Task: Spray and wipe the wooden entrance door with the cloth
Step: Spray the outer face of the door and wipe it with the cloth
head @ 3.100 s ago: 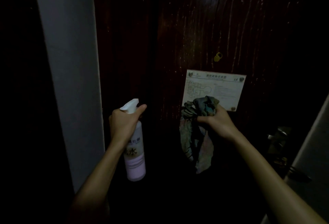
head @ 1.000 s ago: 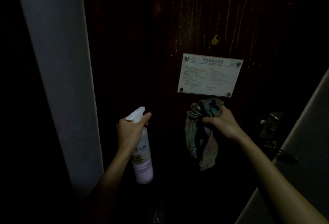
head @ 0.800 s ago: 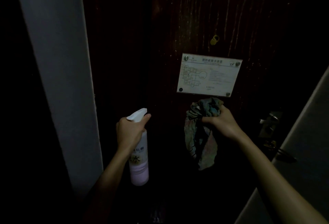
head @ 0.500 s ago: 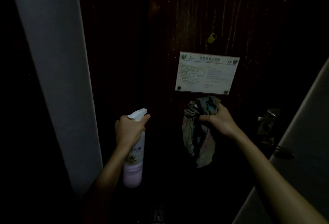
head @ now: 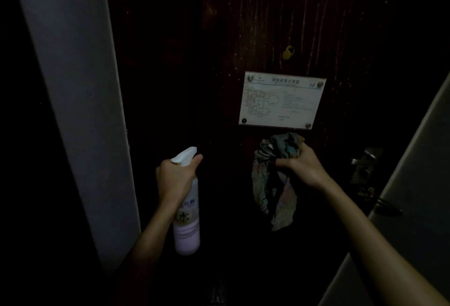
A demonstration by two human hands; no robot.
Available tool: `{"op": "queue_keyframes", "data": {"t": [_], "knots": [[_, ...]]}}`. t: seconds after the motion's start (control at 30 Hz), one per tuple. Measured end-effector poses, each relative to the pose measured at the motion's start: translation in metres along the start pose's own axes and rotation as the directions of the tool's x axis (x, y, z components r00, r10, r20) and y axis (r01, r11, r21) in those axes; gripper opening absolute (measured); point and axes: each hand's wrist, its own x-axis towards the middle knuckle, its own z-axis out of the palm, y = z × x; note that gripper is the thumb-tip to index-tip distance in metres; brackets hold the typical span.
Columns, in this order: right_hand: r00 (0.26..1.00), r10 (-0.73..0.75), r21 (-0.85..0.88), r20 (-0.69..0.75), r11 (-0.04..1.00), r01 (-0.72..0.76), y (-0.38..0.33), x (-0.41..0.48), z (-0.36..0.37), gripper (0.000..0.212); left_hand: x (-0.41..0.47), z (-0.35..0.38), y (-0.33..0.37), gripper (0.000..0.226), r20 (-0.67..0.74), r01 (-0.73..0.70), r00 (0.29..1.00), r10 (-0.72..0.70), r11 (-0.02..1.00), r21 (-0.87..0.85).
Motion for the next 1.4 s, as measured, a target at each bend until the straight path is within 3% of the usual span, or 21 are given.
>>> {"op": "queue_keyframes", "data": {"t": [0.1,0.23,0.43,0.5,0.57,0.67,0.73,0.83,0.97,1.13,1.23,1.4], "knots": [[1.0,-0.002,-0.002,0.002,1.0,0.002,0.002,0.0,-0.002,0.048,-0.002,0.0,0.005,0.018,0.056,-0.044,0.997,0.047,0.998,-0.054],[1.0,-0.012,0.004,0.004,1.0,0.012,0.003,0.0,-0.003,0.045,-0.002,0.0,0.017,0.034,-0.047,-0.045,0.998,0.042,0.998,-0.046],[1.0,-0.012,0.003,0.0,1.0,0.012,0.001,0.004,-0.007,0.047,0.001,-0.003,0.025,0.017,0.005,-0.031,0.999,0.032,0.995,-0.096],[1.0,-0.019,0.003,-0.002,1.0,0.019,-0.002,0.005,-0.009,0.047,0.0,-0.004,0.027,0.024,0.033,-0.061,0.997,0.064,0.994,-0.087],[1.0,-0.026,-0.003,-0.007,1.0,0.026,-0.004,0.006,-0.009,0.047,0.001,-0.003,0.03,0.027,0.0,-0.08,0.997,0.08,0.995,-0.055],[0.999,-0.033,-0.011,-0.01,0.999,0.033,-0.006,0.006,-0.008,0.045,0.004,-0.004,0.036,0.014,-0.02,-0.07,0.997,0.069,0.993,-0.097],[0.999,-0.038,-0.004,-0.006,0.999,0.038,-0.007,0.006,-0.008,0.044,0.006,-0.007,0.041,0.028,0.016,-0.059,0.998,0.062,0.986,-0.155],[0.999,-0.048,-0.005,-0.008,0.999,0.048,-0.012,0.008,-0.008,0.044,0.009,-0.007,0.049,0.013,0.044,-0.056,0.997,0.065,0.983,-0.173],[0.997,-0.07,0.0,-0.017,0.998,0.07,-0.018,0.012,-0.009,0.044,0.009,-0.005,0.055,0.03,-0.037,-0.088,0.996,0.084,0.989,-0.118],[0.995,-0.097,-0.008,-0.013,0.995,0.097,-0.029,0.018,-0.013,0.044,0.017,-0.011,0.066,0.012,-0.008,-0.103,0.995,0.104,0.971,-0.217],[0.993,-0.115,-0.027,-0.008,0.993,0.114,-0.035,0.02,-0.013,0.047,0.017,-0.01,0.075,0.026,-0.047,-0.124,0.992,0.117,0.974,-0.188],[0.991,-0.131,-0.012,-0.003,0.991,0.131,-0.045,0.022,-0.015,0.053,0.018,-0.011,0.091,0.031,-0.113,-0.14,0.986,0.125,0.981,-0.132]]}}
